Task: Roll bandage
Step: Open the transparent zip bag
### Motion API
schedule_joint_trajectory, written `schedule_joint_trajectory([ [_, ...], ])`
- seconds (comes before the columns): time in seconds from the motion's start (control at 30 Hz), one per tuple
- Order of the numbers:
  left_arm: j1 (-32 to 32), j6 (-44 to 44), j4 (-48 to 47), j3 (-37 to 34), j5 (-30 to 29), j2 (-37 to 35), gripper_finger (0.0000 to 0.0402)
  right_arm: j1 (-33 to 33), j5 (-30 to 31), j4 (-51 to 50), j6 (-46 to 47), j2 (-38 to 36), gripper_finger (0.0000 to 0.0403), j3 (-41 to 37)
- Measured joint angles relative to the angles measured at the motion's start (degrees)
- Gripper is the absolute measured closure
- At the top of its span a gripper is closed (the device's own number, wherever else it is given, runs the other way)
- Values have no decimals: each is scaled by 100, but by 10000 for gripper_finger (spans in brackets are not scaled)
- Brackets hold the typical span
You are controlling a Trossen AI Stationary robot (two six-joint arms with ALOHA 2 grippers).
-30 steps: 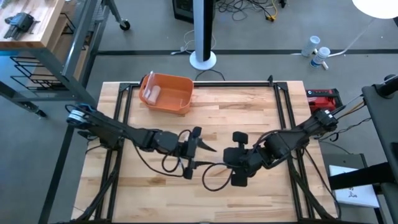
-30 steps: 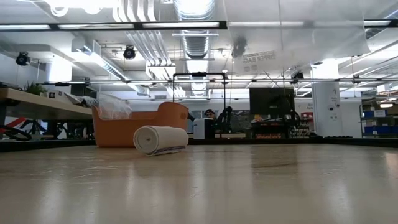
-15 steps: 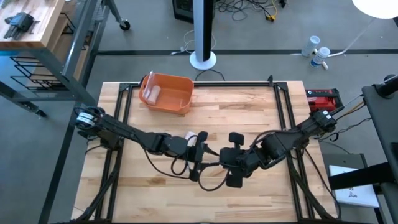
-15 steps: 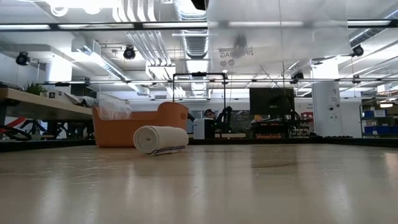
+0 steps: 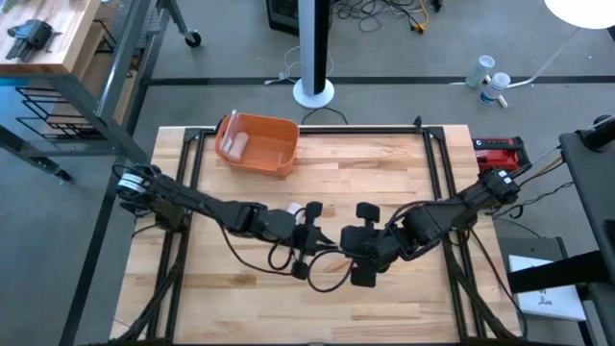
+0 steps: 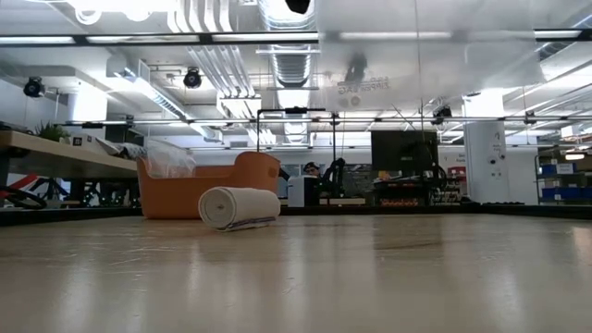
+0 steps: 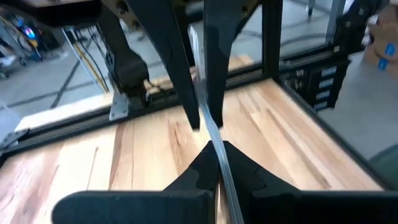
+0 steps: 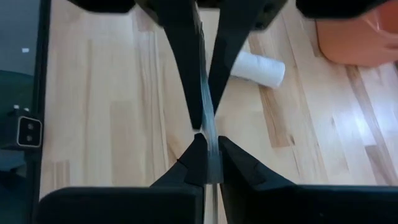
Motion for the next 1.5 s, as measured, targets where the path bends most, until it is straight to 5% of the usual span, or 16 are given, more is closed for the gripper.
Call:
schedule_joint_trajectory([
  [0.63,-4,129,-320,142,2,0,396,29,-570,-772,146,-175,384,4],
  [1.17,0,103,131,312,0,458,236,-9,-451,-494,61,-155,384,4],
  [1.33,4,18,200,384,4,506,260,-11,-440,-446,-74,-153,384,4],
  [1.5,6,-161,212,384,4,496,333,-11,-440,-443,-98,-153,384,4],
])
